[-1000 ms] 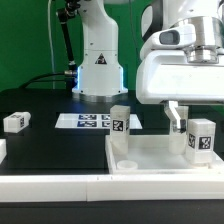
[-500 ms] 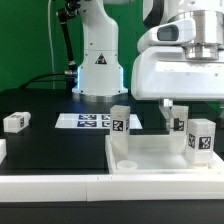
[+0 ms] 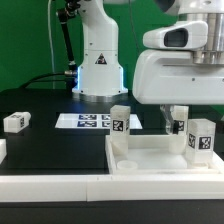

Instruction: Assemble square table

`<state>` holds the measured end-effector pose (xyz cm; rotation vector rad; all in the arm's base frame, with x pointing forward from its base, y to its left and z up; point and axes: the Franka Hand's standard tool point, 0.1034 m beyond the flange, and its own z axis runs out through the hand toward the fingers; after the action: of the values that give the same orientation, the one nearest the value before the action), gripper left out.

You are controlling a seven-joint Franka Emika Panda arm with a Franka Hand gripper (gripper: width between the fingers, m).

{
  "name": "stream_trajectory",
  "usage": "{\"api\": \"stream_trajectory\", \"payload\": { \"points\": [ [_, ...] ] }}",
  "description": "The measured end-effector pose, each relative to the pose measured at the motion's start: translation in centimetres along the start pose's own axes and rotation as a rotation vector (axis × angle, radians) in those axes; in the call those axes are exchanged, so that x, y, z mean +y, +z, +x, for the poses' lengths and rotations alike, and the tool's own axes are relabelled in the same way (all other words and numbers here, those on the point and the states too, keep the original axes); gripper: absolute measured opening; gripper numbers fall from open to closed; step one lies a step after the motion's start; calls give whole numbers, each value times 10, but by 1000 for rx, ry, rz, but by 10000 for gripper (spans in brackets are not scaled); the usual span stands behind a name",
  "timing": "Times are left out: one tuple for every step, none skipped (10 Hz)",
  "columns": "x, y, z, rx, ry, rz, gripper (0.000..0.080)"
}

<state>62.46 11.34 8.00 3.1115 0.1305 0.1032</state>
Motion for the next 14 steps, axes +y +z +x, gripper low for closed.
{"api": "stream_trajectory", "payload": {
  "points": [
    [-8, 4, -1, -2, 14, 4, 649],
    [-15, 6, -2, -3, 17, 7, 649],
    [-12, 6, -2, -3, 30, 6, 649],
    [-12, 6, -2, -3, 44, 6, 646],
    [-12, 6, -2, -3, 49, 6, 646],
    [-12, 6, -2, -3, 109, 7, 476],
    [-12, 6, -2, -4, 202, 6, 300],
    [-12, 7, -2, -4, 272, 6, 288],
    [-12, 7, -2, -4, 325, 6, 288],
    [-11, 7, -2, -4, 408, 5, 288],
    [-11, 7, -2, -4, 475, 4, 288],
    [-9, 8, -1, 1, 594, 11, 288],
    [-8, 8, -2, -6, 745, 16, 288],
    [-6, 8, -2, -12, 912, 26, 288]
  ]
}}
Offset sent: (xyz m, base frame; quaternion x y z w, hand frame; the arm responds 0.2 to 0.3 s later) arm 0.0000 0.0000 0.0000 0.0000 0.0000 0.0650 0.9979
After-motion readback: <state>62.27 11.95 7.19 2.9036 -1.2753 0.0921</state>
